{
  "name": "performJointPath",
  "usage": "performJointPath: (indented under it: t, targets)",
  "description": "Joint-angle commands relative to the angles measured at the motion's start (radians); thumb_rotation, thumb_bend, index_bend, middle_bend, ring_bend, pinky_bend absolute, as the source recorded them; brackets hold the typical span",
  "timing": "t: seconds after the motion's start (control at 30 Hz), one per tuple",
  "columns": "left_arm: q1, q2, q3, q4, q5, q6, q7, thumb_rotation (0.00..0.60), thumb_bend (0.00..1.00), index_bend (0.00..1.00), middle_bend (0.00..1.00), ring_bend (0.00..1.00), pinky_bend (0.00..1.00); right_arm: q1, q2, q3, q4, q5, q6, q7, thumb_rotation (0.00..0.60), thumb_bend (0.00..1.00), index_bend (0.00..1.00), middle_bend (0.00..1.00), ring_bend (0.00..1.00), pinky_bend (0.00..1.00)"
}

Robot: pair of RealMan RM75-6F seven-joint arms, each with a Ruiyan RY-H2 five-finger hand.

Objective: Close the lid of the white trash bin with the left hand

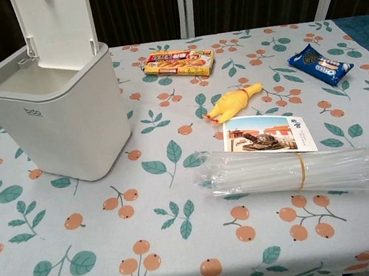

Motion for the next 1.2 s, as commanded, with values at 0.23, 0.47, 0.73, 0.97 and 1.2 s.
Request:
performJointPath:
  t: [0.23,0.47,0.73,0.97,1.2]
  targets:
    - [-0.001,0.002,0.0,0.0,0.0,-0.003,-0.004,0.6,0.0,0.08,0.04,0.0,0.07,0.001,-0.003,0.001,0.0,0.001,-0.002,0.0,0.6,0.26,0.0,0.0,0.0,0.0]
    - [-0.009,0.008,0.005,0.0,0.007,-0.016,-0.024,0.6,0.01,0.08,0.04,0.0,0.07,-0.001,0.0,-0.005,-0.002,-0.006,0.001,-0.005,0.6,0.26,0.0,0.0,0.0,0.0]
    - [-0.027,0.023,-0.002,-0.002,0.044,-0.008,-0.063,0.6,0.39,0.08,0.04,0.0,0.07,-0.002,-0.002,0.0,0.017,0.008,-0.005,0.01,0.6,0.26,0.0,0.0,0.0,0.0]
    - [-0.11,0.097,-0.041,-0.091,0.118,-0.04,-0.124,0.6,0.63,0.08,0.05,0.0,0.07,0.001,-0.006,-0.001,0.019,0.008,-0.012,0.005,0.6,0.26,0.0,0.0,0.0,0.0]
    - [-0.255,0.164,-0.112,-0.193,0.148,-0.156,-0.212,0.6,0.67,0.08,0.05,0.0,0.07,0.004,-0.01,-0.003,0.019,0.013,-0.022,-0.001,0.6,0.26,0.0,0.0,0.0,0.0]
